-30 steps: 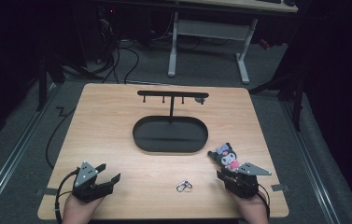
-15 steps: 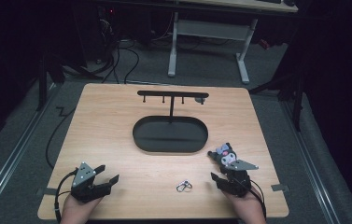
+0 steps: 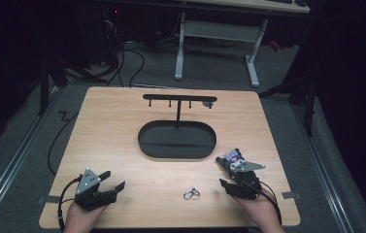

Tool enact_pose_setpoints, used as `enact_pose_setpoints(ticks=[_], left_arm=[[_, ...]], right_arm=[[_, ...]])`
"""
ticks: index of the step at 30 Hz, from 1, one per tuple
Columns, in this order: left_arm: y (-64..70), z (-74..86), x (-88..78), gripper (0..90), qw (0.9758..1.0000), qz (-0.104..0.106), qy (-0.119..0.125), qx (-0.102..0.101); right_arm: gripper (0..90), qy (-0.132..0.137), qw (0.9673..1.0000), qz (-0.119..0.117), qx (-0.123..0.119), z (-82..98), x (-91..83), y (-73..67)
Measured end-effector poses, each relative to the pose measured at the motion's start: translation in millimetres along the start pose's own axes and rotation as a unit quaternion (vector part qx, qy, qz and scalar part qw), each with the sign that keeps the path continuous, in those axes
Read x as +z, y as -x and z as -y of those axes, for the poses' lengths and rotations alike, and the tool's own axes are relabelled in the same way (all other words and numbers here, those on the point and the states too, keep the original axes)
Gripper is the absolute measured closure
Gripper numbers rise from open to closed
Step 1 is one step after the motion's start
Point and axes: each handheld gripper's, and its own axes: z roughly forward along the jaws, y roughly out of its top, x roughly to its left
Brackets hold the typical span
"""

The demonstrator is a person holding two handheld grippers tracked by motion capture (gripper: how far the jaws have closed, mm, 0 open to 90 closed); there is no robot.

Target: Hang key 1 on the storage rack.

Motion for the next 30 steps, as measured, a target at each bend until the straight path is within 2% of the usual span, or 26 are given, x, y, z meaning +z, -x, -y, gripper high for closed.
enact_pose_setpoints(ticks=[9, 10, 13, 14, 15, 21, 23, 24, 26, 30], left_arm=[[2.5, 0.5, 1.2, 30.2, 1.0000, 0.004, -0.003, 0.005], [2.4, 0.6, 1.3, 30.2, 1.0000, 0.006, -0.005, 0.004], [2.0, 0.6, 1.2, 30.1, 0.9999, 0.007, -0.006, 0.005], [1.7, 0.6, 1.1, 30.1, 0.9999, 0.007, -0.006, 0.005], [1.6, 0.7, 1.0, 30.0, 0.9999, 0.007, -0.006, 0.005], [1.7, 1.0, 1.3, 29.8, 0.9999, 0.008, -0.008, 0.007], [2.1, 0.9, 1.1, 29.7, 0.9999, 0.009, -0.008, 0.009], [2.1, 0.9, 1.0, 29.7, 0.9999, 0.009, -0.008, 0.010], [1.7, 1.2, 1.0, 29.8, 0.9999, 0.010, -0.009, 0.009], [1.2, 1.2, 0.6, 29.8, 0.9999, 0.010, -0.009, 0.009]], right_arm=[[49.2, -0.042, 0.9990, 0.001, -0.018, -10.1, -4.2, -1.2], [47.7, -0.058, 0.9981, -0.001, -0.021, -12.3, -4.9, -1.8], [46.2, -0.073, 0.9970, -0.002, -0.025, -14.1, -5.2, -2.3], [45.8, -0.082, 0.9964, -0.001, -0.023, -15.1, -5.9, -3.8], [45.1, -0.093, 0.9950, -0.002, -0.037, -17.7, -6.3, -4.0], [44.6, -0.138, 0.9893, -0.011, -0.047, -23.0, -7.0, -6.6], [43.6, -0.146, 0.9881, -0.014, -0.048, -24.7, -9.5, -6.0], [43.2, -0.152, 0.9875, -0.013, -0.040, -25.4, -11.8, -6.4], [42.3, -0.158, 0.9862, -0.011, -0.050, -27.1, -15.2, -3.2], [41.3, -0.160, 0.9864, 0.000, -0.038, -32.1, -27.7, 6.0]])
